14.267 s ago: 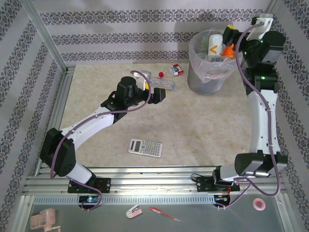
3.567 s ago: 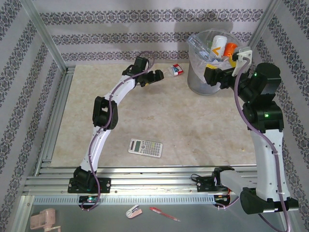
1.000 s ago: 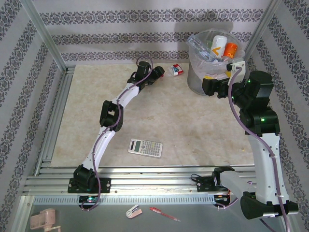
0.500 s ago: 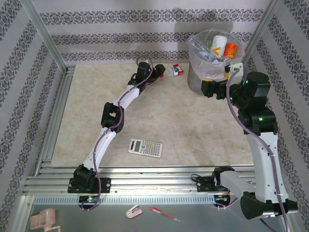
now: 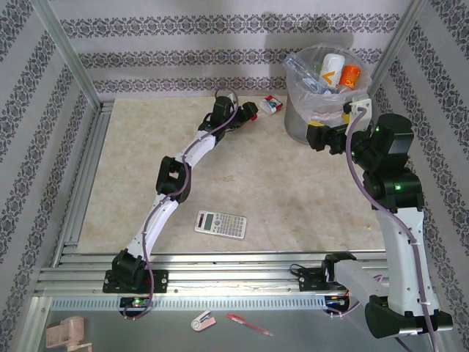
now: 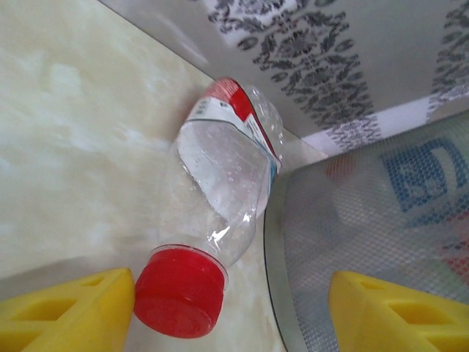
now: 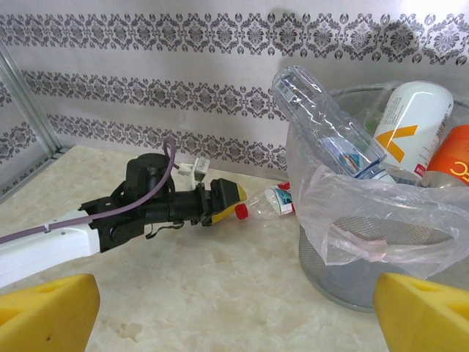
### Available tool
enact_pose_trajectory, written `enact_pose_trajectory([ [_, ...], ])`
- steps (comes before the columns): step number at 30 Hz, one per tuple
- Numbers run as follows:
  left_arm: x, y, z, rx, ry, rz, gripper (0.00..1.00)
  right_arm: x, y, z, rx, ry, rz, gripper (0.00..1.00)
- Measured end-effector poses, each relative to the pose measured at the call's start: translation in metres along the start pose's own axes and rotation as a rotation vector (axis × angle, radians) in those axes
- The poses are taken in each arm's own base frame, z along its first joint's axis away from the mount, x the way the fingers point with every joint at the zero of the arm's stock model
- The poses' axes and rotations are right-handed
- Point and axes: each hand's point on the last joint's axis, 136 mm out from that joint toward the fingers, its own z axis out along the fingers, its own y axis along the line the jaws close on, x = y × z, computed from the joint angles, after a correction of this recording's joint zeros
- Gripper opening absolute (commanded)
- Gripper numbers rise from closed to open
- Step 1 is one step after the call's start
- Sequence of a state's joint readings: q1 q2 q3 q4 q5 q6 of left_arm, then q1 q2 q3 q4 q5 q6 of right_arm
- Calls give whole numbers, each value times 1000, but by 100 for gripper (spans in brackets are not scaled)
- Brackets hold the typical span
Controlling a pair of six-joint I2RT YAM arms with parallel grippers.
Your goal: Throw the plastic bottles in the bin
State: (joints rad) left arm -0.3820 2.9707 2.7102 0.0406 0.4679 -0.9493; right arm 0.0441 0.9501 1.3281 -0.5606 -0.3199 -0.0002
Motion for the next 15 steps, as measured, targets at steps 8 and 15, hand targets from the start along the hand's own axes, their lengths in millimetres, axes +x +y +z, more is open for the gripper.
enact_pose_trajectory([
  [8,15,2,4,-30,30,48,70,3,2,-5,0,4,1,96],
  [15,18,5,4,-90,18,107,66,4,3,-10,-2,3,-1,96],
])
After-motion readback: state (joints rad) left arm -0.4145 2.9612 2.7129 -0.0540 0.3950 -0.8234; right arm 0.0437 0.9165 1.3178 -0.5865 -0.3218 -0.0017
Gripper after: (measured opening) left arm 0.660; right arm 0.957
